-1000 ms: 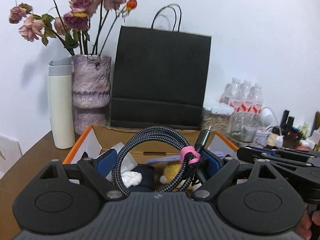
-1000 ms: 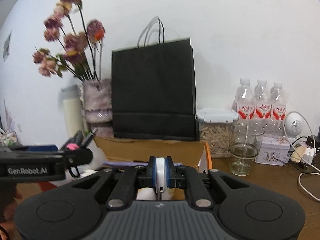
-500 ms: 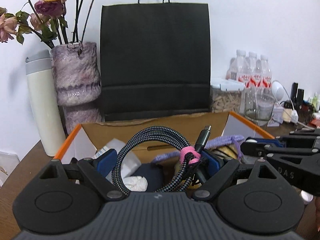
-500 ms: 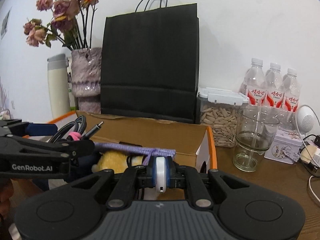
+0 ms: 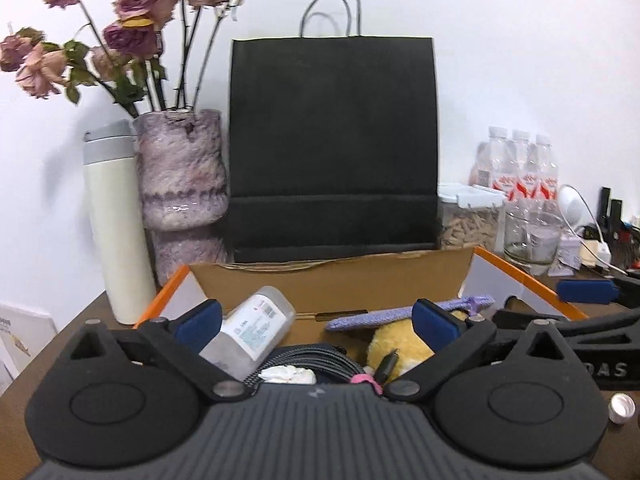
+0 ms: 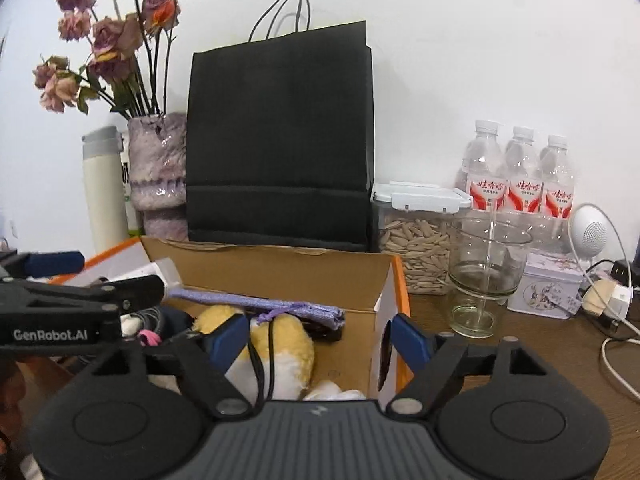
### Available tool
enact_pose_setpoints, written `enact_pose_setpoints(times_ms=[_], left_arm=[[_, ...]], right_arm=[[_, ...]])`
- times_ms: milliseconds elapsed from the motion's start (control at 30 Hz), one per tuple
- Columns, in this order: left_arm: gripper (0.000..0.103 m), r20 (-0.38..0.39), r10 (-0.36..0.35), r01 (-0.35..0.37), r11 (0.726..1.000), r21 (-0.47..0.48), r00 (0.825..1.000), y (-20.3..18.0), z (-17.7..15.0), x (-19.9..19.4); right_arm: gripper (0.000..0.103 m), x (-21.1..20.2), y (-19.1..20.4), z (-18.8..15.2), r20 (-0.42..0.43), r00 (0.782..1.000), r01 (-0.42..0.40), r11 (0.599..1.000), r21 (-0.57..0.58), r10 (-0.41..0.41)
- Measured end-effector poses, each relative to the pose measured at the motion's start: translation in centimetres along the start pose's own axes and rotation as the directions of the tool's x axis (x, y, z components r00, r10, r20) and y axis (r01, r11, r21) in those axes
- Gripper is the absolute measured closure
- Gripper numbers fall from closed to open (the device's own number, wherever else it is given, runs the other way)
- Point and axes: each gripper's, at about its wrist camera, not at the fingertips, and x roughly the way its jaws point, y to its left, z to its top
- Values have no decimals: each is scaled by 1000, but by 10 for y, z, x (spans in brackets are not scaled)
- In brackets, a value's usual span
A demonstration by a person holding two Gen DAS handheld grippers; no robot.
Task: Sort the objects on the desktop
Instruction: 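Open both grippers to drop the cable and roll into the box, then withdraw both grippers from the box toward the remaining table items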
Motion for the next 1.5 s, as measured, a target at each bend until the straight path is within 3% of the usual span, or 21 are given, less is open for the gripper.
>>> enact_pose_setpoints(times_ms=[33,67,500,1000,1267,1500], left_arm=[[0,0,2,-2,1000,2,1000,0,1,1],[0,-1,3,-3,1000,2,1000,0,0,1],[0,40,41,-41,999,-12,998,15,-11,-28],[0,-57,84,-87,995,-52,995,50,-40,-89],[0,-147,89,-94,995,-30,985,58,-57,-107],[0,-197,78,-85,996,-29,977,60,-65,-114]], right_arm=[[3,-1,1,0,7,1000,-7,1000,-5,7],[1,-2,2,0,13,1000,-16,1000,-11,16],[0,-26,12,-10,36,999,-15,998,-68,18],[0,-91,-8,-40,2,999,47,997,-56,-47],[0,-105,-16,-62,-129,986,95,992,-78,-104],[0,-112,-23,-72,-179,978,101,993,-60,-110]])
